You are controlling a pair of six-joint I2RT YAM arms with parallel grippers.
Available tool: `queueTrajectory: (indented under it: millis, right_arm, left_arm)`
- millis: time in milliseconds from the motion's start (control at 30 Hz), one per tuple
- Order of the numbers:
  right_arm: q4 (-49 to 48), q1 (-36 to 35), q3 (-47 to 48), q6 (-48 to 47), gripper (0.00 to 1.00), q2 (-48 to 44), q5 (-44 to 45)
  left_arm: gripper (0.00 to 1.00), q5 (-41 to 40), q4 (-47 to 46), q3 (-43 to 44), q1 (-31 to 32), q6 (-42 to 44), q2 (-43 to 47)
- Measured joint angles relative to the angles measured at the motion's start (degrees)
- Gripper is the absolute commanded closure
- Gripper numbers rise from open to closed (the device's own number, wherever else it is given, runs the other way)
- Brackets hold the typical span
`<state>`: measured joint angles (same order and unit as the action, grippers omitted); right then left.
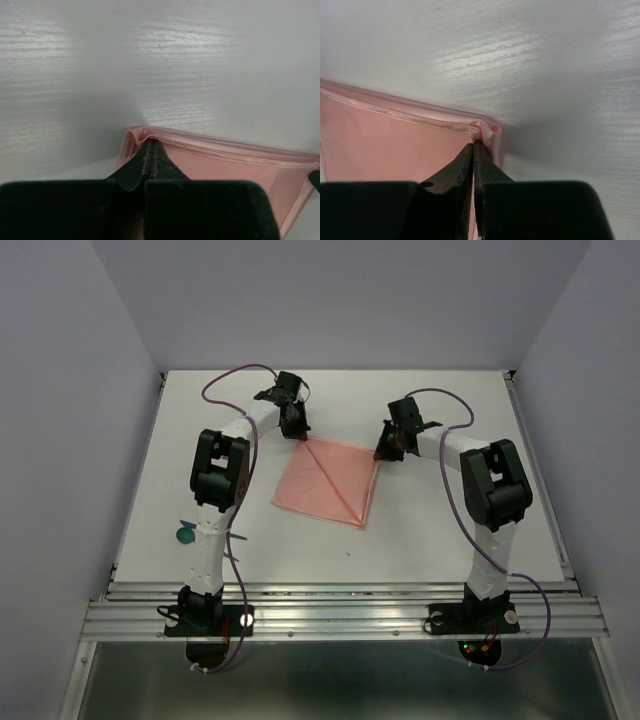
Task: Fold the napkin into a case and place the utensils inside
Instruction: Smooth out the upper triangle-folded napkin at the center of the board.
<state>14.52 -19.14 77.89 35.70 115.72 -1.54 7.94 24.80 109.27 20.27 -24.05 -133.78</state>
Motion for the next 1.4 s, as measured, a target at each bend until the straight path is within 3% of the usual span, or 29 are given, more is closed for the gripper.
queueTrajectory:
  millis: [333,600,800,1400]
  right_arm:
    - [-0.13,-0.11,-4.04,-0.96,0.87,-13.44,-3.61]
    - [-1.51,-6.29,-15.26,0.66,0.88,-21.46,-7.26]
    - [-0.66,-12.79,-22.62,2.62,0.88,-22.21,-10.58]
    - [-1.01,-12.81,-25.46,1.97,0.89,-18.95,-9.68]
  left_arm:
    - [1.00,-0.04,0.50,-3.37,0.20,-0.50,8.02]
    - [1.00,0.98,-4.04,-15.02,3.08,-2.89,20.00]
    - [1.00,2.45,-4.46,-21.66,5.84,-3.26,19.47]
    - [1.00,3.02,-5.88,-22.40,6.08,-3.23,15.61]
